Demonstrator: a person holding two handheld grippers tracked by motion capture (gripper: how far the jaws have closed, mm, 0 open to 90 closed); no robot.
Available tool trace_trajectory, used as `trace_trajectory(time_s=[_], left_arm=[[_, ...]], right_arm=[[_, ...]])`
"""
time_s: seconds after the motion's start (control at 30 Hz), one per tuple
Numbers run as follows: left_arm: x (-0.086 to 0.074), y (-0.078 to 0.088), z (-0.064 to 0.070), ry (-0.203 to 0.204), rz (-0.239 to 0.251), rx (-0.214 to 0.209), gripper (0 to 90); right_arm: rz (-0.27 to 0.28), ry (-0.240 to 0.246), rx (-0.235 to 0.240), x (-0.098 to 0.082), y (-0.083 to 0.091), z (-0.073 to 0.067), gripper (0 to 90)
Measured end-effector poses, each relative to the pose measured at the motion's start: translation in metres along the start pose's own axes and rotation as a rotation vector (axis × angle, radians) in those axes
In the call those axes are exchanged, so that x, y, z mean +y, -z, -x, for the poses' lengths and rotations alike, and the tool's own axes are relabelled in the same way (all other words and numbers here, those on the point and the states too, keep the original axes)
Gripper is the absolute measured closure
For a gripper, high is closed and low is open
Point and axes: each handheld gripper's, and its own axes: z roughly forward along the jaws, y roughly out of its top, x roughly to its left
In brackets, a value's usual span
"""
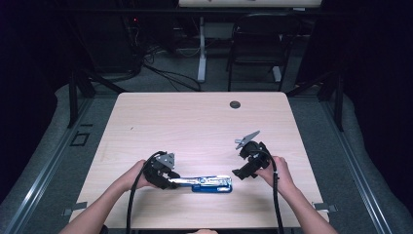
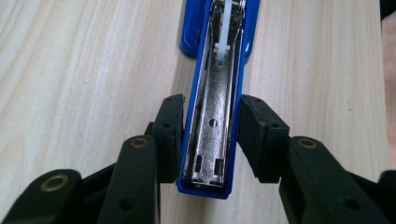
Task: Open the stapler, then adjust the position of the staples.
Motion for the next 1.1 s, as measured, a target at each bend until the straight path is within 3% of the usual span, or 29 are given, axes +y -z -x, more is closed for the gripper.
trace_trajectory(time_s=[0.07, 0.13, 0.27, 0.37, 0.57, 0.9, 1.1], left_arm=[[0.000, 0.000, 0.000, -0.002, -0.001, 0.002, 61.5], [0.000, 0.000, 0.000, -0.004, -0.003, 0.002, 61.6], [0.000, 0.000, 0.000, -0.003, -0.010, -0.005, 61.5], [0.001, -0.001, 0.001, -0.002, -0.005, 0.005, 61.4], [0.001, -0.001, 0.001, -0.002, -0.009, 0.005, 61.4], [0.002, -0.002, 0.001, -0.011, -0.024, 0.017, 61.6], [0.002, -0.003, 0.000, -0.009, -0.017, 0.004, 61.6]], right_arm=[[0.013, 0.030, -0.025, -0.001, 0.001, 0.003, 2.9], [-0.013, 0.025, -0.053, -0.001, 0.001, 0.007, 2.5], [-0.076, -0.033, -0.004, 0.001, -0.003, 0.015, 0.0], [-0.085, -0.026, 0.021, 0.003, -0.006, 0.021, 0.0], [-0.060, -0.035, 0.065, 0.006, -0.008, 0.032, 1.4], [-0.046, -0.041, 0.054, 0.015, -0.018, 0.052, 6.8], [-0.025, -0.053, 0.055, 0.024, -0.028, 0.066, 3.6]])
